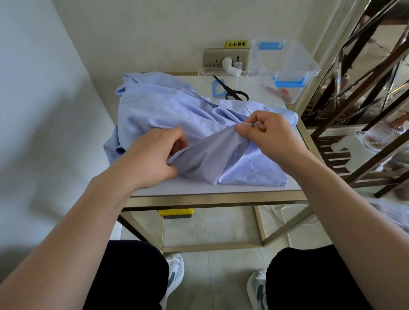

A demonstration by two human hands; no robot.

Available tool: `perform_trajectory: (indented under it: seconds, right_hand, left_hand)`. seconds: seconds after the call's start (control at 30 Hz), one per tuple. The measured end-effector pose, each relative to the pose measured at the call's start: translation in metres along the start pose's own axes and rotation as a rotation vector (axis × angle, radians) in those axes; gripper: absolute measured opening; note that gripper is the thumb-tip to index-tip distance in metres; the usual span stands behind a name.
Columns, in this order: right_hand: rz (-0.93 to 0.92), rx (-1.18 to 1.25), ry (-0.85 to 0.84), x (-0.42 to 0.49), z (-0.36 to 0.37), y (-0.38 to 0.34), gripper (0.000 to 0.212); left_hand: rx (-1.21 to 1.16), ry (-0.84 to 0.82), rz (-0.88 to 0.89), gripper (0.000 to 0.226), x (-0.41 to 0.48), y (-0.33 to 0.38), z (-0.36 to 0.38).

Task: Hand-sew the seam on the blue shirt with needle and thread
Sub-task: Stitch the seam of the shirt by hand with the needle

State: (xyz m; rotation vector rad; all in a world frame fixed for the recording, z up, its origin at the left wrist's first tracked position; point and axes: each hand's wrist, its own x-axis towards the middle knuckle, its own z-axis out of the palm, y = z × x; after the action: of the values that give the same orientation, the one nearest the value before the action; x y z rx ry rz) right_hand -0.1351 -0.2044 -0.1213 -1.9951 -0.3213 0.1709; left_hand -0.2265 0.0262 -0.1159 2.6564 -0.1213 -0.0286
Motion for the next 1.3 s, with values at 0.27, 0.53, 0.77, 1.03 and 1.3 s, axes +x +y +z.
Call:
perform_trajectory:
  seconds: [0.27, 0.53, 0.77, 1.03, 1.3]
  right_hand:
    - [0.026, -0.025, 0.052, 0.006, 0.0, -0.001, 0.021]
    - [0.035, -0.006, -0.043, 0.002, -0.001, -0.004, 0.017]
    - [0.019, 0.017, -0.051, 0.0, -0.003, -0.001, 0.016]
    - [-0.005, 0.01, -0.048, -0.003, -0.005, 0.001, 0.019]
    - [-0.022, 0.014, -0.047, -0.004, -0.005, -0.001, 0.024]
  left_hand:
    - [-0.311, 0.392, -0.088, 0.017, 0.0, -0.007, -0.008]
    - [-0.57, 0.419, -0.083, 0.015, 0.006, -0.014, -0.009]
    - [-0.398, 0.366, 0.034, 0.037, 0.01, -0.008, -0.005]
    - [-0.42, 0.226, 0.056, 0.043, 0.009, 0.003, -0.006]
    - [-0.209, 0.166, 0.02, 0.031, 0.013, 0.03, -0.008]
